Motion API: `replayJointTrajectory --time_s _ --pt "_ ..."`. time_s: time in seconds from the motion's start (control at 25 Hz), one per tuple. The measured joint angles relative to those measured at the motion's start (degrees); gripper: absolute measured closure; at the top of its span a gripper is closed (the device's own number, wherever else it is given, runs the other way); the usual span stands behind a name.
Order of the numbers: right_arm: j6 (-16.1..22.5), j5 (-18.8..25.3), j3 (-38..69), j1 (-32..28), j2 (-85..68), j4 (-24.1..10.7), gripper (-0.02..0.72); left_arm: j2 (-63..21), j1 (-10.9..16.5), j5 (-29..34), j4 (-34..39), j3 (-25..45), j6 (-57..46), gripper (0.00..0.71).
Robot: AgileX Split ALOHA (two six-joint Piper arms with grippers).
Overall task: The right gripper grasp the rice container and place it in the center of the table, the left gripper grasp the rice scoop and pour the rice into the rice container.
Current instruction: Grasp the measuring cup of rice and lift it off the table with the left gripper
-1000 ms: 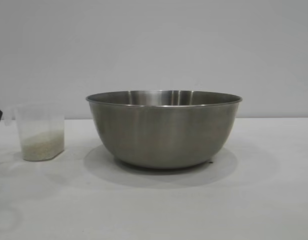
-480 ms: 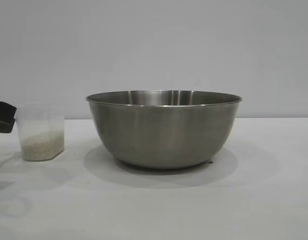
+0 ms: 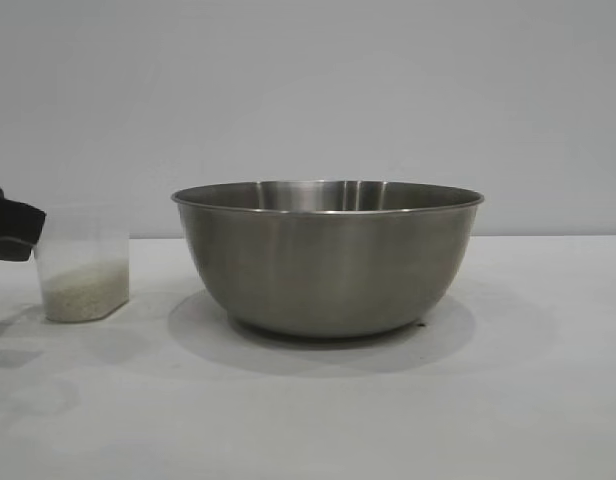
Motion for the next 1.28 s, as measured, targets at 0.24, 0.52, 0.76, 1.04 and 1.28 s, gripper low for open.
replayJointTrajectory --time_s 0.24,0.52,0.76,1.04,1.28 --pt "0.00 0.00 0.00 0.00 0.00 0.00 0.183 0.47 0.00 0.00 -0.23 -1.76 0.00 0.488" --pt "0.00 0.00 0.00 0.00 0.00 0.00 0.183 2.77 0.00 0.00 3.75 -4.82 0.21 0.488" --pt "0.00 0.00 0.00 0.00 0.00 0.00 0.183 3.13 0.00 0.00 7.11 -7.37 3.69 0.710" --pt "0.00 0.00 0.00 0.00 0.00 0.00 0.183 3.36 0.00 0.00 7.98 -7.96 6.71 0.710" --pt "0.00 0.00 0.00 0.00 0.00 0.00 0.183 0.76 0.00 0.39 7.25 -7.96 10.21 0.710"
